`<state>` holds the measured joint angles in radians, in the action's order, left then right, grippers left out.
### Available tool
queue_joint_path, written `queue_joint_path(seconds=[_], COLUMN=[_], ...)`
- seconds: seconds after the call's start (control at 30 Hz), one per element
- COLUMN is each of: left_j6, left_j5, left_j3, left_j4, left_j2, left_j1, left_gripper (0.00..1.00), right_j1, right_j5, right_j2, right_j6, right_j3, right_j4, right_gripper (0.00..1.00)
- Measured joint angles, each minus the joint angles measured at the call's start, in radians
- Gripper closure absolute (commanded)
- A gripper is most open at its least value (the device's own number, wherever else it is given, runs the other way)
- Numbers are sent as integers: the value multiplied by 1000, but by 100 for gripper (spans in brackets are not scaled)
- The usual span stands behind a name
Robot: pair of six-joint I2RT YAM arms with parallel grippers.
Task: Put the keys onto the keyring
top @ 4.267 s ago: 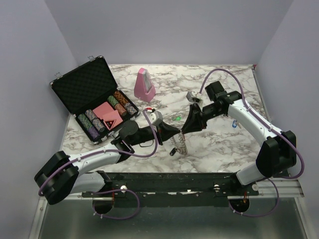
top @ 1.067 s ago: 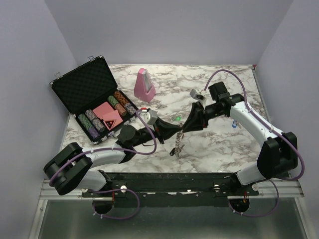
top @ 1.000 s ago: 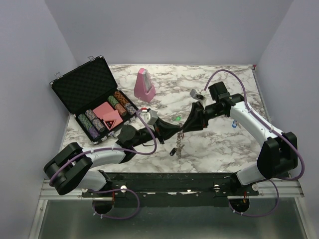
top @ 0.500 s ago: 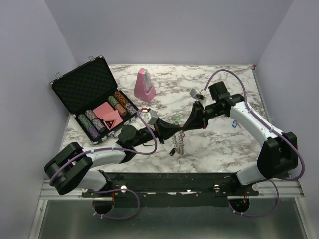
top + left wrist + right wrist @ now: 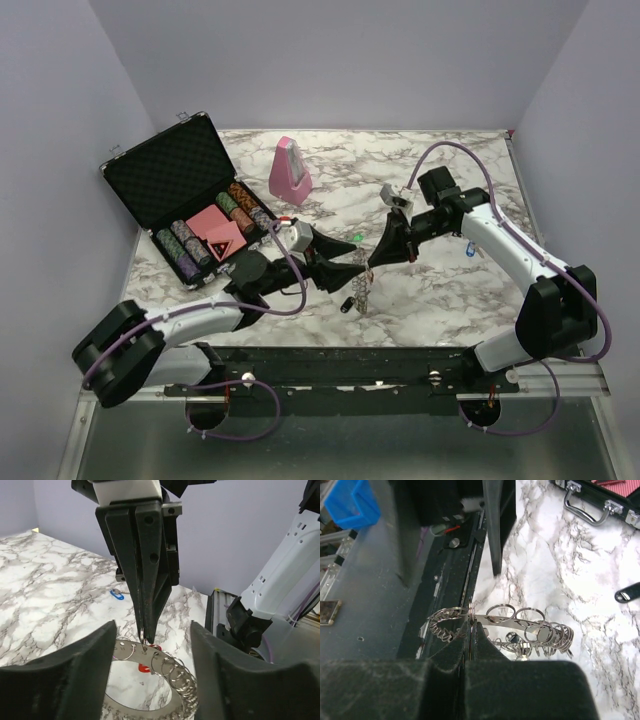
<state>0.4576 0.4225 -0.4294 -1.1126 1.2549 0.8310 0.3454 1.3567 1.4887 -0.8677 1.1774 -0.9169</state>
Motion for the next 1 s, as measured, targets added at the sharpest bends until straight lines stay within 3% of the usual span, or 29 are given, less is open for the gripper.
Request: queue_joint_path(seconds=[0.07, 0.17, 0.27, 0.37, 0.53, 0.83, 1.0], left_j6=[-22, -84, -153, -220, -288, -301, -313], left_j5=[0, 16, 57, 102, 172, 245, 259], left_j3=[0, -14, -97, -205, -344, -447, -495], left_j4=[66, 217, 435, 630, 853, 984, 1023], left_j2=[-62, -181, -248, -242, -151, -16, 25], left_j1=[-10, -40, -74, -90, -92, -91, -69], left_gripper=[13, 2, 2, 7, 25, 42, 43], right_j1=[0, 0, 0, 0, 0, 0, 0], right_j5=[-26, -68, -108, -133, -159, -175, -177], right_j2=[0, 0, 1, 1, 6, 9, 10], right_j6=[-31, -86, -143, -180, -208, -216, -216], right_j3=[7, 32, 63, 76, 77, 77, 77], right_j4=[-29, -80, -136, -170, -203, -211, -211], right_gripper=[99, 100, 100, 100, 100, 100, 100])
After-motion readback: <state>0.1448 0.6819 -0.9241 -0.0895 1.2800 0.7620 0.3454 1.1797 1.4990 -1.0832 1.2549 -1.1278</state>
